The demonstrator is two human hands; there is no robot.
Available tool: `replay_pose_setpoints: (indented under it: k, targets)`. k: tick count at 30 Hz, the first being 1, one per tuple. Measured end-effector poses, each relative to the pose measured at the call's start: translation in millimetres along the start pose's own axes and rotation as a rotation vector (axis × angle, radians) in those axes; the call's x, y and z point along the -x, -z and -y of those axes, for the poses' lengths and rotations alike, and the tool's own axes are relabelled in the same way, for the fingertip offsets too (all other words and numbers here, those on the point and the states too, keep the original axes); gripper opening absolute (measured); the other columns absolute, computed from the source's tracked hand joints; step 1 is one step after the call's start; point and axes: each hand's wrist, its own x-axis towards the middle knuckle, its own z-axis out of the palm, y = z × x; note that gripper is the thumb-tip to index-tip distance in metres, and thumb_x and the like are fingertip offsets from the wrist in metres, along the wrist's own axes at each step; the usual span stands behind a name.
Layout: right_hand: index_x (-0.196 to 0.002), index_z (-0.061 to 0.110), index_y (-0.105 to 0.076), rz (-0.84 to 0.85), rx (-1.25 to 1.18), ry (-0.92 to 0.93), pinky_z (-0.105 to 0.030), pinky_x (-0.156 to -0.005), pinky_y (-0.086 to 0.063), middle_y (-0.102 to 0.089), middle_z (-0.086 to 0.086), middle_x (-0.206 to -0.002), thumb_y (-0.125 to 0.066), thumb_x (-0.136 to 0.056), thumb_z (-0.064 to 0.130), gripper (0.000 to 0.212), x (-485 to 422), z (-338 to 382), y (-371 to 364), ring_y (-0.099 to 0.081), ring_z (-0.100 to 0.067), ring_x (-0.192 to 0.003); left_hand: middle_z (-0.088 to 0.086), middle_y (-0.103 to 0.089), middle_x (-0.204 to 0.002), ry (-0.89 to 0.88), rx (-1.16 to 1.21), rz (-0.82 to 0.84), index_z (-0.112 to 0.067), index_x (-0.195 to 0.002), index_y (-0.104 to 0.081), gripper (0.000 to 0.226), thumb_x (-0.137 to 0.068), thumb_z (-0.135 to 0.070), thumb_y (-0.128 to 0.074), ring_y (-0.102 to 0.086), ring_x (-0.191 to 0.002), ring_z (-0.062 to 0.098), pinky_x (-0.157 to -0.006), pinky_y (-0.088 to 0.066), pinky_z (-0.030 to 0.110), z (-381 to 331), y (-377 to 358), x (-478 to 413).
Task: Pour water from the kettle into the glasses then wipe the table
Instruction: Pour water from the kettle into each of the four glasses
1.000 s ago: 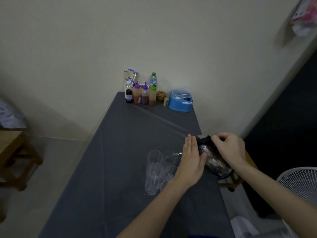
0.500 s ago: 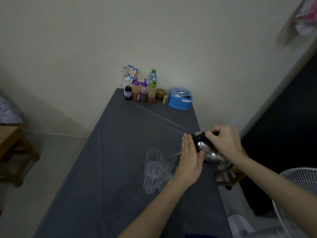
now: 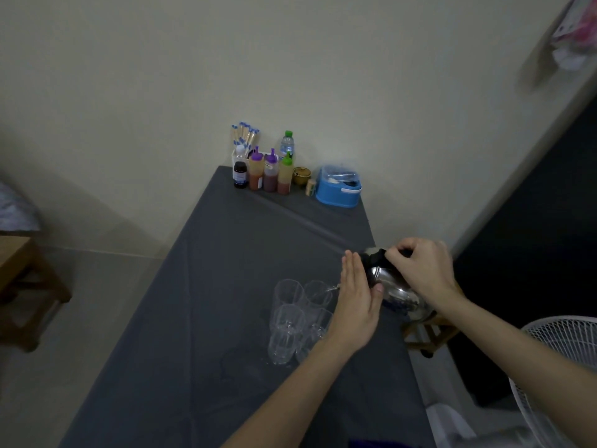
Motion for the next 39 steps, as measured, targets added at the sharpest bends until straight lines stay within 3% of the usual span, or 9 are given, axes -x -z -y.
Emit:
replay_pose_setpoints:
  k: [3,10,15,25,33,39]
  targets:
    - [-0.057,0.012,-0.068,-0.037,0.010,0.014,-0.031,-0.061,-0.035,-0.056,-0.004,-0.048,-0.066,-0.079,0.025,0.026,-0.3,2.2,1.0,-0.056,-0.026,-0.053,0.001,0.022,-0.160,-0.005,-0.001,-0.004,-0.013,-0.151,0.015,0.066,-0.104,-0.030,-0.029,0.020,-0.146,0.010,-0.121,0.006,0.029,-0.2,1.4,-0.9]
    - [-0.060,0.011,-0.071,-0.067,0.019,0.029,-0.030,-0.062,-0.033,-0.054,-0.002,-0.046,-0.067,-0.078,0.023,0.021,-2.1,3.4,6.2,-0.055,-0.027,-0.052,0.000,0.021,-0.160,-0.027,0.003,0.008,-0.013,-0.151,0.014,0.066,-0.104,-0.031,-0.029,0.020,-0.146,0.010,-0.122,0.005,0.030,-1.8,3.2,-2.8]
    - [-0.063,0.011,-0.073,-0.045,0.013,0.063,-0.035,-0.068,-0.046,-0.064,-0.003,-0.052,-0.065,-0.080,0.023,0.022,-3.3,5.3,10.8,-0.059,-0.024,-0.055,-0.002,0.022,-0.160,-0.039,0.019,-0.003,-0.014,-0.151,0.014,0.066,-0.104,-0.032,-0.028,0.020,-0.146,0.009,-0.121,0.005,0.028,-1.9,1.2,-2.3]
    - [-0.064,0.013,-0.074,-0.034,0.024,0.085,-0.040,-0.074,-0.049,-0.066,-0.003,-0.055,-0.064,-0.081,0.024,0.022,-1.2,7.0,13.4,-0.059,-0.022,-0.055,-0.001,0.023,-0.160,-0.044,0.012,-0.002,-0.014,-0.151,0.015,0.066,-0.104,-0.032,-0.028,0.020,-0.146,0.009,-0.122,0.005,0.028,-3.6,1.6,-0.8]
    - [-0.056,0.012,-0.069,-0.078,0.009,0.072,-0.030,-0.060,-0.038,-0.057,0.000,-0.045,-0.065,-0.080,0.021,0.026,3.2,3.1,13.6,-0.054,-0.020,-0.046,-0.001,0.022,-0.160,-0.056,0.011,0.031,-0.014,-0.151,0.014,0.066,-0.104,-0.030,-0.029,0.020,-0.147,0.009,-0.122,0.005,0.029,-3.8,4.0,-2.2]
    - [-0.056,0.009,-0.067,-0.080,0.002,-0.011,-0.034,-0.059,-0.045,-0.060,-0.005,-0.049,-0.063,-0.082,0.023,0.030,11.2,-4.5,10.1,-0.056,-0.023,-0.049,0.001,0.021,-0.160,-0.081,-0.026,0.066,-0.012,-0.151,0.012,0.065,-0.104,-0.031,-0.029,0.020,-0.146,0.010,-0.122,0.006,0.030,-0.4,3.8,-3.7]
